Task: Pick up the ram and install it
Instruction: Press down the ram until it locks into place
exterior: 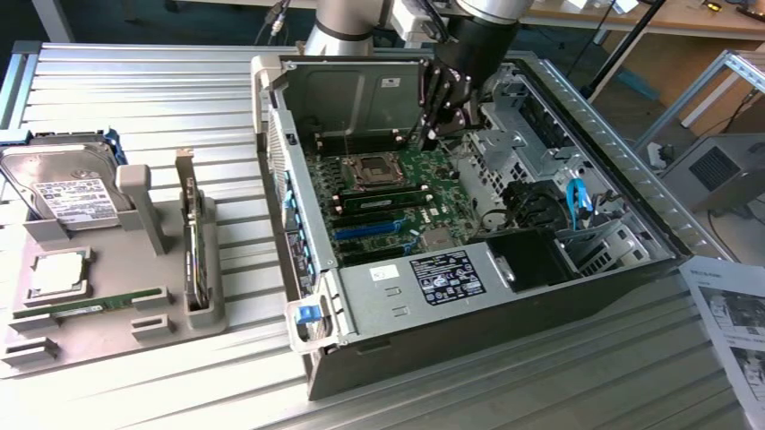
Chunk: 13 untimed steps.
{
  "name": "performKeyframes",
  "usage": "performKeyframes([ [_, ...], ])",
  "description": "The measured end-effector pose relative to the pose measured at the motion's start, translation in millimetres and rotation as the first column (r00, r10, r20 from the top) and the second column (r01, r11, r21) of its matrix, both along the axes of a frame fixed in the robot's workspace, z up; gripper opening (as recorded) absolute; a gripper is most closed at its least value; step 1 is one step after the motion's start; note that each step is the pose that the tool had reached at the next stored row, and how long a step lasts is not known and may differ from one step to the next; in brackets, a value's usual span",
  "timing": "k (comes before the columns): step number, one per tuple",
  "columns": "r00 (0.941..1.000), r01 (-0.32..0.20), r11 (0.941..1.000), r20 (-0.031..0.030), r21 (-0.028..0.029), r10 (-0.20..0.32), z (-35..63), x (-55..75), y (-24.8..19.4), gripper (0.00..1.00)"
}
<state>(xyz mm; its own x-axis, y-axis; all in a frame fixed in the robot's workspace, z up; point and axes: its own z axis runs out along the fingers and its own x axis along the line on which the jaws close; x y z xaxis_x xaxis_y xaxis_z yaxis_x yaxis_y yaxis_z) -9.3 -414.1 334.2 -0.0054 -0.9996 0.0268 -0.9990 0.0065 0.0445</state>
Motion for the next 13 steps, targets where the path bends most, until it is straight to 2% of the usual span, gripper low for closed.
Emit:
performKeyframes([
  [13, 1.0, 0.0, 1.0, 0.0, 0.0, 0.0, -16.2, 0.0, 0.0, 0.11],
])
